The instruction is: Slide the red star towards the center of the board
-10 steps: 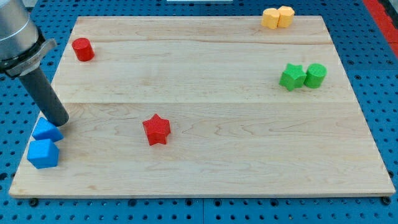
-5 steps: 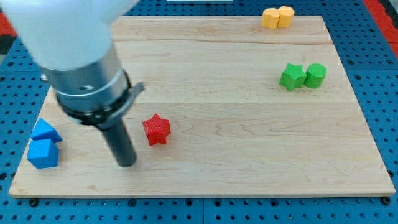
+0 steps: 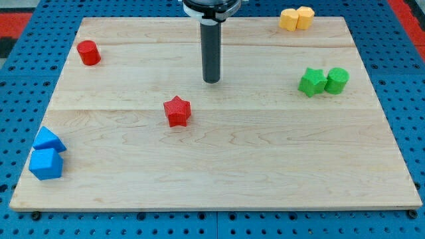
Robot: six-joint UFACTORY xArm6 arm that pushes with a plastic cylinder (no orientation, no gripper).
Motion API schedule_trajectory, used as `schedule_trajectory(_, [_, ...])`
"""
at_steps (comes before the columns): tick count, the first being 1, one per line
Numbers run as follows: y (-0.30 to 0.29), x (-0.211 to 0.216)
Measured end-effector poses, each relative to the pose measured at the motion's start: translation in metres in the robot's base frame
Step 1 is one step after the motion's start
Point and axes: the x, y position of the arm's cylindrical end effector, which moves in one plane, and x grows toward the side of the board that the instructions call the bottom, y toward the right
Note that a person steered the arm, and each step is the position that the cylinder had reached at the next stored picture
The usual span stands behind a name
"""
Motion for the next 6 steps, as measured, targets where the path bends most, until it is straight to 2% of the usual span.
schedule_trajectory(2, [0.002, 0.099])
schedule_trajectory(3, [-0.052, 0.126])
schedule_trajectory(4, [-0.092, 0.118])
schedule_trajectory(6, [-0.07, 0.031])
